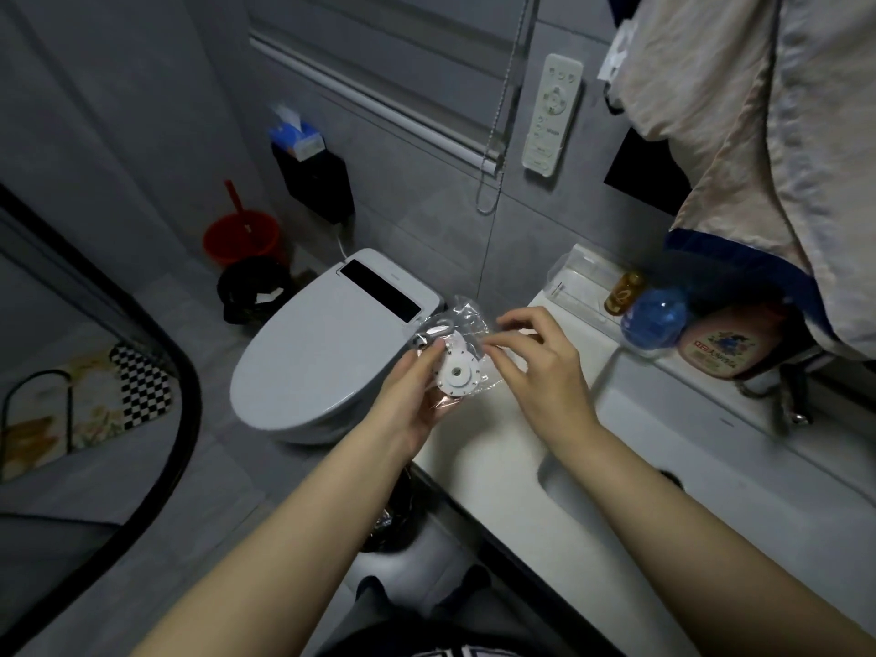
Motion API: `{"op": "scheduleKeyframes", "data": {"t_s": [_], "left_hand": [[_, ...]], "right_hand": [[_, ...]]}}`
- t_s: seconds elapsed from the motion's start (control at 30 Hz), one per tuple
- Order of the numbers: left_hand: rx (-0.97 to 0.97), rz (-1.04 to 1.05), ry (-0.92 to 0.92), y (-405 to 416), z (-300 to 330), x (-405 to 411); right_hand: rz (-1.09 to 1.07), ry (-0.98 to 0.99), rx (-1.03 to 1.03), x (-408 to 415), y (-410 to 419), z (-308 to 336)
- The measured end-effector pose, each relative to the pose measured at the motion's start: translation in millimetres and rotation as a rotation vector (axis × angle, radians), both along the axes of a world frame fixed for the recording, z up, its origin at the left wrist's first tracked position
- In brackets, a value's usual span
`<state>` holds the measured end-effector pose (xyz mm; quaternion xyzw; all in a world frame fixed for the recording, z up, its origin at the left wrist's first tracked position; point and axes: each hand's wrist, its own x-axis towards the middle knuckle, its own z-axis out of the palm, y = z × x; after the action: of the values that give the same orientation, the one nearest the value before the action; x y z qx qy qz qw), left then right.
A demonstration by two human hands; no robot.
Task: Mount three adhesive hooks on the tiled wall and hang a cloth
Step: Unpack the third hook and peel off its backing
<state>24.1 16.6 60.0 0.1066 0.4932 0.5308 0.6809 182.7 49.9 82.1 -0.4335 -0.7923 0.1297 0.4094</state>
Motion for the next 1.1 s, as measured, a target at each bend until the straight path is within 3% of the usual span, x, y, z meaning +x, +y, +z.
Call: {"op": "scheduleKeyframes", "data": {"t_s": [0.13, 0.23, 0.33, 0.4, 0.47, 0.53, 0.6, 0.73, 0.8, 0.93, 1.1], "left_hand": [[0.002, 0.061, 0.016, -24.4, 11.6, -20.8], [0.036, 0.092, -0.033, -40.2, 20.4, -34.2], [0.074, 0.11, -0.041, -53.5, 24.5, -44.5], [0.072, 0.119, -0.033, -59.1, 24.6, -49.1], [0.062, 0.14, -0.025, -61.7, 24.4, -53.6], [0.065, 0.154, -0.003, -62.0, 23.5, -57.8], [0.07, 0.154, 0.033, -62.3, 23.6, -59.9], [0.12, 0.138, 0.09, -63.8, 25.2, -59.0], [0.143, 0.131, 0.102, -64.1, 26.6, -58.5], [0.169, 0.092, 0.13, -65.4, 29.6, -64.4], [0.104, 0.08, 0.046, -62.7, 31.9, -76.7]], "right_hand": [[-0.12, 0.225, -0.114, -24.8, -15.9, 21.1], [-0.255, 0.547, -0.44, -38.8, -23.5, 29.2], [-0.244, 1.003, -0.81, -50.8, -32.5, 37.5], [-0.247, 1.149, -0.968, -51.5, -34.6, 38.8], [-0.288, 1.068, -0.918, -46.3, -35.7, 38.2], [-0.337, 0.762, -0.61, -39.4, -38.2, 42.8], [-0.216, 0.492, -0.348, -35.6, -40.9, 54.3], [-0.081, 0.082, -0.286, -49.5, -41.3, 63.0], [-0.106, 0.029, -0.373, -57.4, -40.0, 60.3], [-0.048, 0.143, -0.678, -65.4, -35.9, 57.0], [0.01, 0.19, -0.767, -68.0, -25.0, 61.7]]}}
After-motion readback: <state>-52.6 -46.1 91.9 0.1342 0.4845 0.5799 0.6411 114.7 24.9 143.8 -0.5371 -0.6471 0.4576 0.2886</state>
